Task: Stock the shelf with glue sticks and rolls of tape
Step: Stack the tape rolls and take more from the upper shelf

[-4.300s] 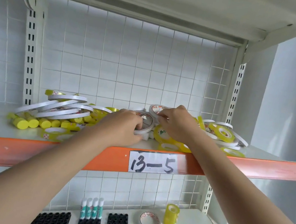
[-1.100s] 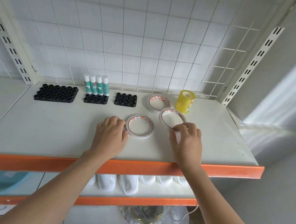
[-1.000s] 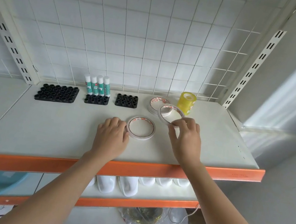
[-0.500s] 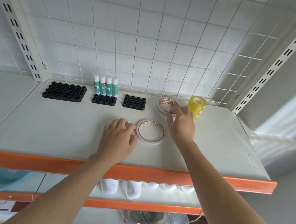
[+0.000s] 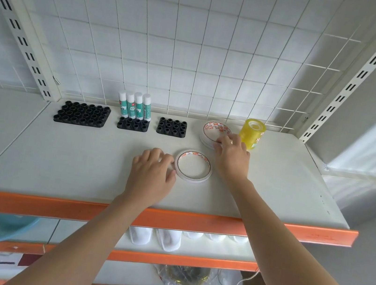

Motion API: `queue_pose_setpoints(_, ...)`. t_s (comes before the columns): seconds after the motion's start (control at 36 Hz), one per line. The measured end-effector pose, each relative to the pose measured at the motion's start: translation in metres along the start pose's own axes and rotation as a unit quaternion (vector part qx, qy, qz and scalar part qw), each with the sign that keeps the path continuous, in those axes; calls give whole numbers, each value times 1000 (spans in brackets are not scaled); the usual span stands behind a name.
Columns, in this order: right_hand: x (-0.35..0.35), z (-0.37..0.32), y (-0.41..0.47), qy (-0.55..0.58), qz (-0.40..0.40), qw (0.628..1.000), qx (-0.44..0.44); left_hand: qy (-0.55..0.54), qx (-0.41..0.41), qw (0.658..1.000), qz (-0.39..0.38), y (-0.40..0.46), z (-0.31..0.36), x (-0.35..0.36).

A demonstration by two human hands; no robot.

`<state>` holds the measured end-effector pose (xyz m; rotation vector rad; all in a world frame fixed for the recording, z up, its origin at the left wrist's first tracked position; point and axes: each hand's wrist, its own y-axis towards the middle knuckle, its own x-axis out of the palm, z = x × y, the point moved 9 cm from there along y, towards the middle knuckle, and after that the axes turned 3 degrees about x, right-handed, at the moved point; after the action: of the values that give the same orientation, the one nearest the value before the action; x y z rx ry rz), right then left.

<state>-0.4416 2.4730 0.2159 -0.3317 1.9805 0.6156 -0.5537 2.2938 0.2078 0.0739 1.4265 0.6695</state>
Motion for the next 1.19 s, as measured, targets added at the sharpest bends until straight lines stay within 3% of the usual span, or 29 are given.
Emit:
queue_pose_setpoints(0.56, 5, 1, 9, -25, -50, 998, 6, 2, -2, 1000, -8, 0, -1, 3)
queue_pose_setpoints(0.86, -9, -3, -5, -8, -22, 999, -25, -5, 0, 1000, 2, 0, 1, 0)
queue_pose_setpoints(0.97, -19, -11, -31, -6, -13, 997, -71, -10, -2, 1000, 5, -1, -1, 0)
queue_pose_setpoints(1.19, -14, -25, -81, 31, -78, 983, -164, -12, -6, 1000, -7, 0, -1, 2)
